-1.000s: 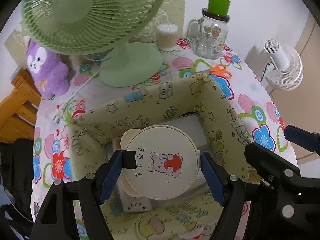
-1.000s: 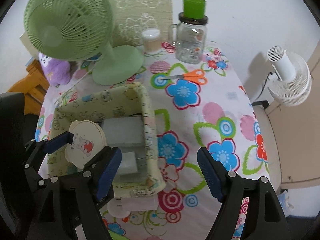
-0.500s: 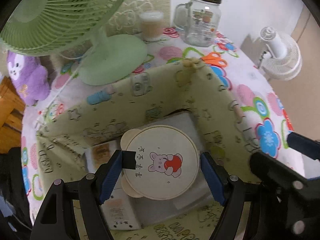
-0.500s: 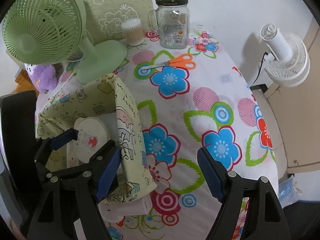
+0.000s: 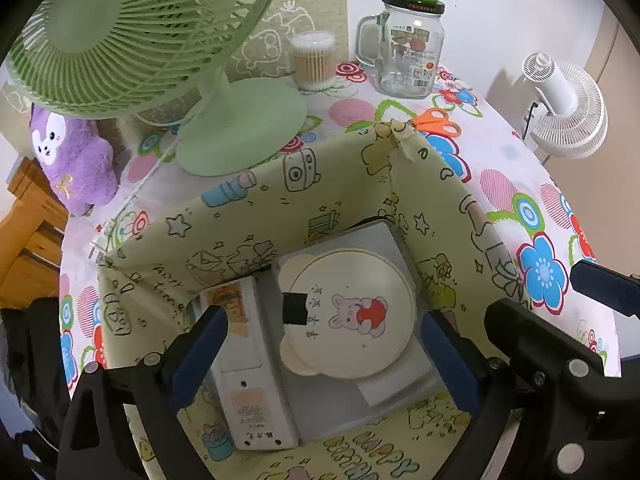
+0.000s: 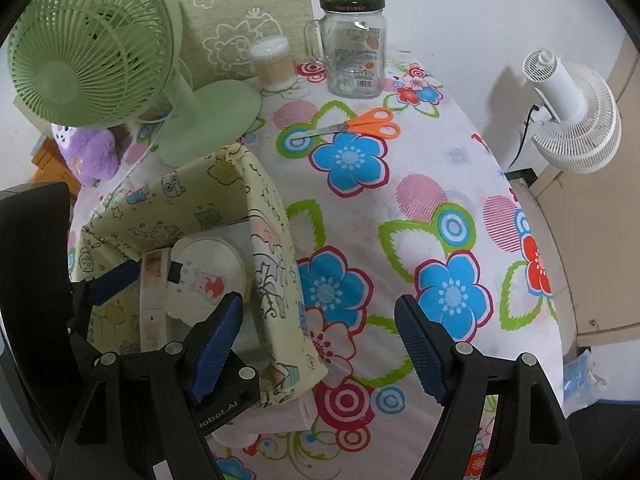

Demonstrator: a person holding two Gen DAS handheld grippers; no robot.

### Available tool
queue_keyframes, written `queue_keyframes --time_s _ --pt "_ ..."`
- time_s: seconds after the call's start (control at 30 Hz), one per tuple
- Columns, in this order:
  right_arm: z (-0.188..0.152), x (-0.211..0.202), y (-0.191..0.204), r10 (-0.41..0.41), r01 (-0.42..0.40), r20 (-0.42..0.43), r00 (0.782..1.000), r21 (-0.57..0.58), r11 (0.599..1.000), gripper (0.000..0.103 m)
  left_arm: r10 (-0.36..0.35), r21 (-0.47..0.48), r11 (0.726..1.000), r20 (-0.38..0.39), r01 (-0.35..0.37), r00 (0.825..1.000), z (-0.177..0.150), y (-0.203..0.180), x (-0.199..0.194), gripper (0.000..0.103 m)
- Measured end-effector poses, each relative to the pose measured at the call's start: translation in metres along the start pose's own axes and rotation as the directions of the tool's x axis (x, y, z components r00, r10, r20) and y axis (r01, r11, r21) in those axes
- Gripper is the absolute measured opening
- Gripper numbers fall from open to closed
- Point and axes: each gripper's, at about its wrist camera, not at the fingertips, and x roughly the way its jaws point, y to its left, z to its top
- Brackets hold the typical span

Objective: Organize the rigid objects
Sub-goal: 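Lower the coaster into the box and open the left tool, then withdraw both tools from the box back over the table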

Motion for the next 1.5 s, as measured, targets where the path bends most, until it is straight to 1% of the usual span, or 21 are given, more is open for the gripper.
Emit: queue_keyframes --time_s 0.5,0.73,0.87,1.23,1.37,1.5 --pt "-0.009 -0.019 0.015 0.033 -0.031 0.026 0.999 -0.054 0.998 0.081 0.035 -0.042 0.999 0.018 -0.035 0.999 -0.013 0.010 -0.028 0.099" --pt "-0.016 -0.030 0.021 0.048 -0.045 0.038 0.998 -0.076 0.996 0.082 0.045 -0.065 0.997 0.031 -0.043 0.999 -0.024 0.011 -0.044 0.099" --pt "-0.021 -0.037 0.023 0.047 -0.043 0.044 0.998 -0.089 0.995 0.084 0.050 -0.077 0.996 0.037 -0.047 0.998 -0.030 0.012 -0.051 0.099" --pt "-0.037 -0.057 0.030 0.077 -0.068 0.065 0.995 -0.127 0.990 0.085 0.068 -0.117 0.991 0.049 -0.062 0.996 -0.048 0.015 -0.075 0.099" --pt "-0.042 -0.066 0.031 0.093 -0.082 0.075 0.993 -0.139 0.987 0.085 0.077 -0.132 0.989 0.065 -0.068 0.995 -0.053 0.013 -0.087 0.099" --pt "-0.047 -0.076 0.032 0.094 -0.079 0.090 0.991 -0.158 0.984 0.086 0.084 -0.141 0.987 0.077 -0.073 0.993 -0.059 0.011 -0.097 0.099"
